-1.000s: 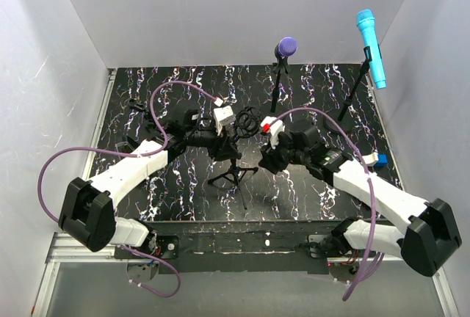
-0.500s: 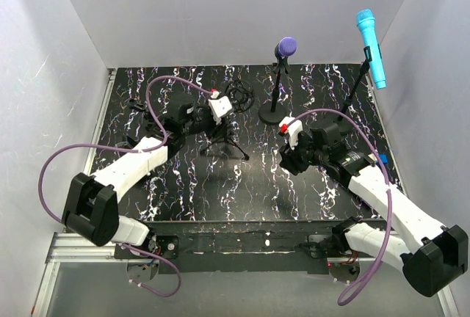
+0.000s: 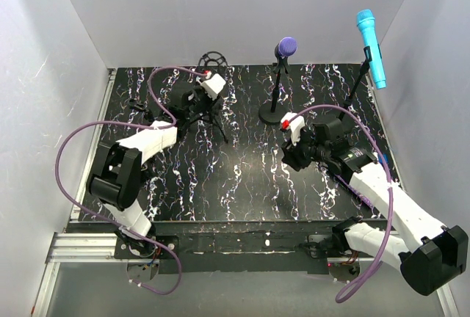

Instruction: Remove the microphone from the stand

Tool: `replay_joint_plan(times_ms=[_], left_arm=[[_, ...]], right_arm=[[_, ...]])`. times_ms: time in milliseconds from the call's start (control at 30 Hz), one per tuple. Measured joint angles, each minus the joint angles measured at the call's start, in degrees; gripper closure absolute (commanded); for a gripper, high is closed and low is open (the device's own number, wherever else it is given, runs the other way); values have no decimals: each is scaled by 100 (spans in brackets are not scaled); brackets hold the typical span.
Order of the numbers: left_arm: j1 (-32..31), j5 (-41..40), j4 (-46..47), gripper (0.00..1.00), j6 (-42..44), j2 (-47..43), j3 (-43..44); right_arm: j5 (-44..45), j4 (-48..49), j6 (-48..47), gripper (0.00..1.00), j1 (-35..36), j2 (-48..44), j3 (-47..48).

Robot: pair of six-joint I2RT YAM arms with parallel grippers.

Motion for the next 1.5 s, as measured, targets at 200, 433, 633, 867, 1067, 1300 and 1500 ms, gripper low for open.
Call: replay_joint_plan(times_ms=[200, 433, 633, 867, 1067, 1300, 1500], left_arm=[[181, -531, 116, 45, -13, 365, 409], [378, -693, 11, 2, -337, 566, 756], [402, -1108, -1060, 2, -1021, 291, 1038], [485, -988, -2990, 2, -1856, -1246, 1596], [466, -402, -3567, 2, -2065, -2059, 1818], [341, 306, -4164, 2, -2253, -1725, 1908], [-168, 970, -4395, 2, -1749, -1703, 1762]], right_arm=[[0, -105, -33, 48, -118, 0, 24], [0, -101, -33, 32, -164, 0, 26], [48, -96, 175, 14, -247, 2, 72], [629, 254, 643, 12, -463, 0, 212], [1574, 728, 1150, 2, -643, 302, 535], [1062, 1176, 1484, 4, -1263, 1145, 1884], [68, 1923, 1360, 5, -1469, 1596, 2216]])
